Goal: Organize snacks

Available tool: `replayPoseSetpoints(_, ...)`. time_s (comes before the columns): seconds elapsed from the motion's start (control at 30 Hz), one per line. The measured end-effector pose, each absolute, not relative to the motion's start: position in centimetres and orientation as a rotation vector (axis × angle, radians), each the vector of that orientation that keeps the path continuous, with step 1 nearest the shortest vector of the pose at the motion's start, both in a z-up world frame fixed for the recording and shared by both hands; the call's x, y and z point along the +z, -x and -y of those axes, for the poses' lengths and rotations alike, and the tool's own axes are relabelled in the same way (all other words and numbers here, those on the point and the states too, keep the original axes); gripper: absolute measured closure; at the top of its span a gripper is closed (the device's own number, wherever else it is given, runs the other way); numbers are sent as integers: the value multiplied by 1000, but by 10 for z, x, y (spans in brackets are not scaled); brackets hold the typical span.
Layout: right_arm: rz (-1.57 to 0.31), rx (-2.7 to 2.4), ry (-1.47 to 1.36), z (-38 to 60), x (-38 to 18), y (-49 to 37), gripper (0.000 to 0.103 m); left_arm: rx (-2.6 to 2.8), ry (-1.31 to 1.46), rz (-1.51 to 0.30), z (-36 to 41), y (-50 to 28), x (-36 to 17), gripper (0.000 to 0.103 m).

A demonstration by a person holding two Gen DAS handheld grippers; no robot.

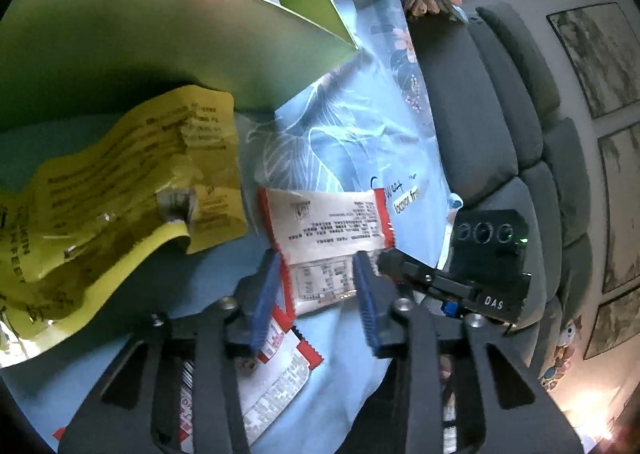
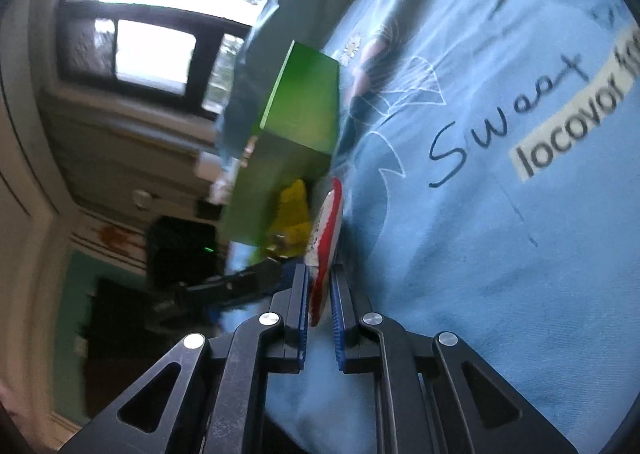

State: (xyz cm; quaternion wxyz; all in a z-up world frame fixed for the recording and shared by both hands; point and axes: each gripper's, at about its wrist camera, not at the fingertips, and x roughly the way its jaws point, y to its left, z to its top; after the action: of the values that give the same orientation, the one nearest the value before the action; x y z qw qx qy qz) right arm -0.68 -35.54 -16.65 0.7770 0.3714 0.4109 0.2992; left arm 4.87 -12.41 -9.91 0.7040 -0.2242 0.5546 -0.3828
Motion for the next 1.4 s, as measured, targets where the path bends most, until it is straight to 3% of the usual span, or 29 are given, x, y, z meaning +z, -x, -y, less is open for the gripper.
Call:
replayPoseSetpoints(0.67, -747, 654, -582, 310, -109, 6, 91, -801, 398, -1042, 112, -28, -52, 74)
replayPoseSetpoints(0.73, -734, 675, -575, 307, -105, 5, 91, -831, 433, -1012, 106, -28, -43, 85)
replayPoseSetpoints(1.03, -712, 697, -484, 274, -82, -27, 94, -797, 379, -955, 104, -42, -25, 85)
replayPoseSetpoints(1.17, -731, 678, -521, 284, -90, -31, 94, -721, 397, -1013, 95, -54, -43, 79)
replayPoseSetpoints(1.27, -760, 547, -477, 298, -96, -33, 94, -674, 401, -1052, 90, -60, -55, 63)
replayPoseSetpoints(1.4, -813, 493, -523, 317, -112, -36, 93, -683, 385, -1082, 96, -62, -62, 61)
